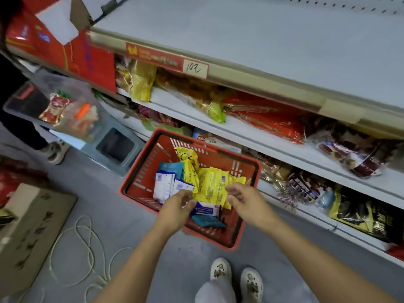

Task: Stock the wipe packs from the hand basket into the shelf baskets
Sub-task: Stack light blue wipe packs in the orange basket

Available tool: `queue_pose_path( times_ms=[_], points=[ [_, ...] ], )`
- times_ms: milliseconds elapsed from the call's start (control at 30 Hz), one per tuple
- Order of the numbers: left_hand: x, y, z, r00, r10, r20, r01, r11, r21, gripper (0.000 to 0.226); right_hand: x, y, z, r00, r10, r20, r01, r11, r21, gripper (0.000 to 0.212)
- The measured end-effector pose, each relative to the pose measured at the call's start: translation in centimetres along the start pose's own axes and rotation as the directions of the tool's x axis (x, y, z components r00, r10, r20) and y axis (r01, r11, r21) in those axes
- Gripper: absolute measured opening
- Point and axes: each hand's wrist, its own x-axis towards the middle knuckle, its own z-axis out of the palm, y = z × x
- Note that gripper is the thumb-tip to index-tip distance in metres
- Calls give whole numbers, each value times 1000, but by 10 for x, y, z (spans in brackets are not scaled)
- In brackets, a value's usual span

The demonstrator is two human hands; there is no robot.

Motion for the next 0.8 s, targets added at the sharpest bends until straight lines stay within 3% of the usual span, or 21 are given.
queue_pose_path(
  times_ms=[267,433,533,667,800],
  points=[
    [98,-77,-43,998,-49,42,42,988,150,53,85,-11,89,980,163,114,-156,986,-64,26],
    [168,-114,-63,986,52,159,-113,910,399,65,140,-14,141,965,257,50,-248,960,-132,37],
    [192,-126,-61,966,106,236,-213,843,495,57,160,-11,166,954,292,66,-274,941,-198,44],
    [202,-131,-59,954,218,205,-299,717,630,52,163,-8,187,933,355,52,-322,892,-317,52],
    [206,-130,-60,925,205,320,-368,691,622,55,156,-10,192,928,367,-69,-359,829,-429,27]
  ],
)
